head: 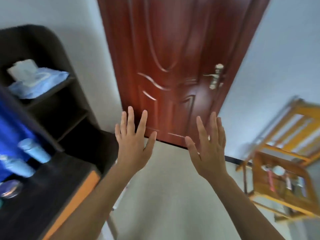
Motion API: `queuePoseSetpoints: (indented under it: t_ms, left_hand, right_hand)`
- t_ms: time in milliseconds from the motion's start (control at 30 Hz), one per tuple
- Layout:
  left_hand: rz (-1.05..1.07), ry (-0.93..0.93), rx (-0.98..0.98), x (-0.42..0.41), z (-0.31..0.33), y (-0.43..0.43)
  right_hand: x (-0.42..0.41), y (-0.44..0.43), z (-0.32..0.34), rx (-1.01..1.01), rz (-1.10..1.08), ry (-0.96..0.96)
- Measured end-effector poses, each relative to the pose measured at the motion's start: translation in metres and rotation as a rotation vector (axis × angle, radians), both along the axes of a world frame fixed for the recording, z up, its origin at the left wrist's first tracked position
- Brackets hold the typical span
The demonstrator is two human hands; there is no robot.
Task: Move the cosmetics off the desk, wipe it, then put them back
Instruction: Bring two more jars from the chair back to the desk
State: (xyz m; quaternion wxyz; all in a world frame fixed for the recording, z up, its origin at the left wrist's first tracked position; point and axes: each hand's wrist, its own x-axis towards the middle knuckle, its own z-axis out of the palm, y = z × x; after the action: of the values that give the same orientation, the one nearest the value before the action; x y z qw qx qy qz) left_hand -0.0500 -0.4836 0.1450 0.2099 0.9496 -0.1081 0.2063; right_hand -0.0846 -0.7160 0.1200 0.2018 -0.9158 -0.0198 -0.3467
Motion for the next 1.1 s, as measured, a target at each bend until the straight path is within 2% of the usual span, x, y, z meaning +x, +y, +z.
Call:
queuePoseSetpoints:
  t_ms: [267, 467, 700, 900, 1100]
  left_hand:
    - [-0.351, 0.039, 0.020, -0.048, -0.003, -0.281]
    - [-0.558, 0.083, 0.068, -0.056, -0.014, -0.421]
    - [-0.666, 0.176, 0.119, -0.005, -0.054, -0.548]
    - [-0.673, 0.323, 0.191, 0.072, -0.083, -0.666]
    - [-0.755, 0.370, 0.271, 0.130, -0.108, -0.757]
  right_hand:
    - [-0.122, -0.253, -0.008, -0.006, -0.267, 0.109]
    - [-0.153, -0.374, -0.021, 0.070, -0.451, 0.154]
    - [-0.122, -0.475, -0.047, 0.170, -0.563, 0.266]
    - [-0.061, -0.599, -0.065, 0.164, -0.641, 0.435]
    - [-0.019, -0.696, -0.083, 0.184, -0.668, 0.513]
